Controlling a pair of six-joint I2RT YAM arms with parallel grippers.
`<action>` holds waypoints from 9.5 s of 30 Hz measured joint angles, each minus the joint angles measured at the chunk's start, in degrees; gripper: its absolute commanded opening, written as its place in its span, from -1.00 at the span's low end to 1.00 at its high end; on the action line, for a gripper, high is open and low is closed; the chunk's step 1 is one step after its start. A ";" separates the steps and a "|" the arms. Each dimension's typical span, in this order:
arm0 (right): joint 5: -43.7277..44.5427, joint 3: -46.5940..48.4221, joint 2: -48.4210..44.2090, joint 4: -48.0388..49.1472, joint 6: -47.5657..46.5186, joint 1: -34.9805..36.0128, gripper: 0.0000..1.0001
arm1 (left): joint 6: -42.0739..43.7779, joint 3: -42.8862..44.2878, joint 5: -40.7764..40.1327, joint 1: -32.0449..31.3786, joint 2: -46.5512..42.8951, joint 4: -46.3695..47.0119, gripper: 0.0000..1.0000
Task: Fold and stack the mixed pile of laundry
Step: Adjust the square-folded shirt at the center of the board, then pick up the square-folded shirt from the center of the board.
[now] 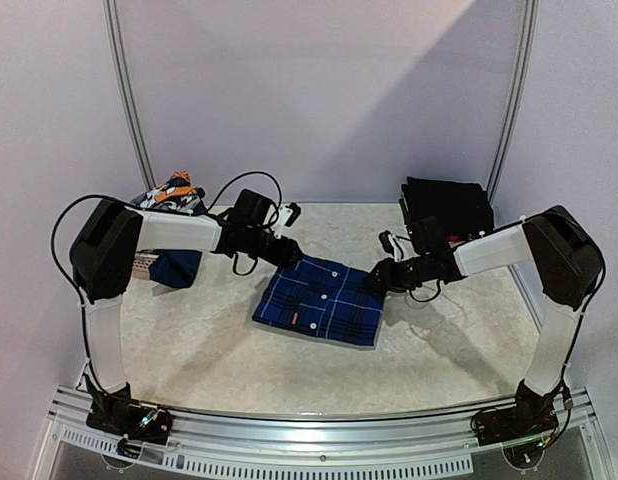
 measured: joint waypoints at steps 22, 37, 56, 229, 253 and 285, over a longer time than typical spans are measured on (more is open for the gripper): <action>-4.70 1.73 6.58 4.44 0.04 -3.26 -0.34 | -7.06 3.43 1.86 4.24 7.19 -1.68 -0.18; -6.58 1.70 7.21 6.10 0.09 -4.09 -0.32 | -10.75 3.19 1.55 6.91 8.70 -1.77 -0.25; -2.97 -6.01 -14.64 1.07 0.61 -3.91 0.07 | 0.22 -3.10 -19.52 -8.87 -12.87 -5.97 -0.11; -11.37 -12.83 2.34 28.41 30.18 -4.07 0.76 | 39.36 -12.79 -26.86 -34.84 0.20 28.83 -1.00; -17.62 -2.38 14.64 34.21 34.62 -3.58 -0.50 | 39.04 -12.79 -27.04 -35.89 0.20 28.85 -1.00; -12.72 7.89 13.25 7.87 16.15 -3.37 -1.00 | 31.26 -26.97 -36.63 -38.14 -9.16 33.38 0.99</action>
